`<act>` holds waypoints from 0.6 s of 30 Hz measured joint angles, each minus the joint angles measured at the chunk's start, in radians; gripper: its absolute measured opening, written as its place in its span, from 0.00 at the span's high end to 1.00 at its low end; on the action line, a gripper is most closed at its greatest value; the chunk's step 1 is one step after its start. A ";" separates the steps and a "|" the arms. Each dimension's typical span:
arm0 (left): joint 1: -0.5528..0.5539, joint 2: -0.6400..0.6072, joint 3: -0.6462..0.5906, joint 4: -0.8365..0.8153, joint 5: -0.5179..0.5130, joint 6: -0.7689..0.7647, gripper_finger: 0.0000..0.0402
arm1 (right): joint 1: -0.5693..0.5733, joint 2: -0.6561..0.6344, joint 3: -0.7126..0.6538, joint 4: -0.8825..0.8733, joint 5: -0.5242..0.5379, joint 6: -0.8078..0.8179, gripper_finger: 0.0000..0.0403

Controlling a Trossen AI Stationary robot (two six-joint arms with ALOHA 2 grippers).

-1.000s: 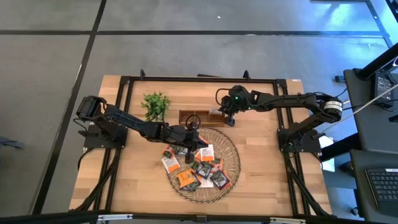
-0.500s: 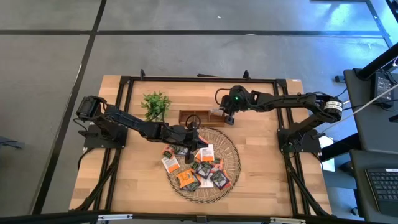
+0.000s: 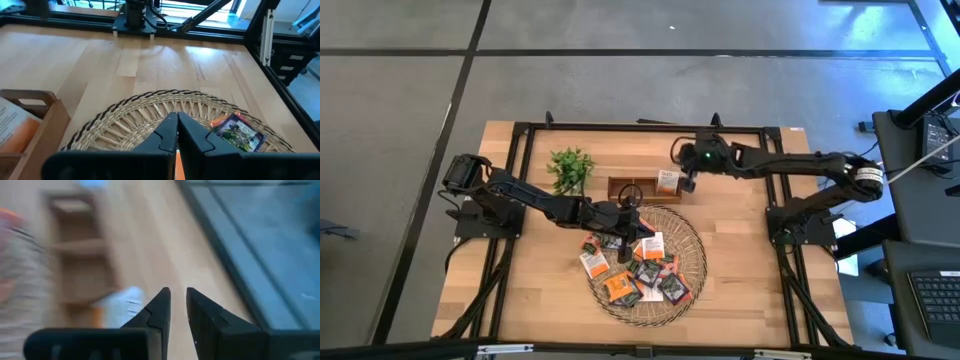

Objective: Pick & Place Tea
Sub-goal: Put the white and orange tea bag into the right section of the wooden organizer

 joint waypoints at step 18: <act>-0.096 0.199 0.003 0.038 0.070 -0.007 0.99 | 0.289 0.168 0.000 -0.005 -0.409 0.306 0.84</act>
